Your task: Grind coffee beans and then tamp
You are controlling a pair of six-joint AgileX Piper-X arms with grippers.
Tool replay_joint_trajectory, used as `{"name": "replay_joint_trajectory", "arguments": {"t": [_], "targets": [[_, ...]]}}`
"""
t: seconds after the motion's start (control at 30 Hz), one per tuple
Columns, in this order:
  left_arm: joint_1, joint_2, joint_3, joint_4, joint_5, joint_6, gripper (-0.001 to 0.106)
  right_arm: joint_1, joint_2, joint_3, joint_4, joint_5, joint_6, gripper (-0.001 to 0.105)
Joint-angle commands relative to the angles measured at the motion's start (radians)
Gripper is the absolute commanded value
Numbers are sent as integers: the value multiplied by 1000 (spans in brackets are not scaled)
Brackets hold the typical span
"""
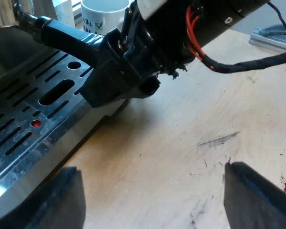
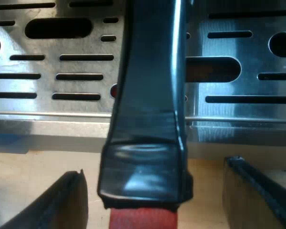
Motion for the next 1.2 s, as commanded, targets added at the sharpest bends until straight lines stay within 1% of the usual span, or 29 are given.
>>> {"name": "replay_joint_trajectory", "arguments": {"t": [0.03, 0.17, 0.2, 0.23, 0.27, 0.33, 0.43, 0.53, 0.57, 0.97, 1.07, 1.1, 1.2], "targets": [[-3, -1, -2, -9, 14, 5, 64, -4, 8, -5, -13, -3, -6, 62], [-3, -1, -2, -9, 14, 5, 64, -4, 8, -5, -13, -3, -6, 62], [-3, -1, -2, -9, 14, 5, 64, -4, 8, -5, -17, -3, -6, 60], [-3, -1, -2, -9, 14, 5, 64, -4, 8, -5, -19, -3, -6, 54], [-3, -1, -2, -9, 14, 5, 64, -4, 8, -5, -19, -3, -6, 50], [-3, -1, -2, -9, 14, 5, 64, -4, 8, -5, -19, -3, -6, 35], [-3, -1, -2, -9, 14, 5, 64, -4, 8, -5, -19, -3, -6, 22], [-3, -1, -2, -9, 14, 5, 64, -4, 8, -5, -19, -3, -6, 3], [-3, -1, -2, -9, 14, 5, 64, -4, 8, -5, -19, -3, -6, 0], [-3, -1, -2, -9, 14, 5, 64, 4, 8, -5, -19, -3, -6, 0], [-3, -1, -2, -9, 14, 5, 64, 8, 8, -5, -19, -3, -21, 0], [-3, -1, -2, -9, 14, 5, 64, 8, 8, -5, -19, -7, -21, 0], [-3, -1, -2, -9, 14, 5, 64, 8, 6, -5, -15, -76, -21, 0]]}}
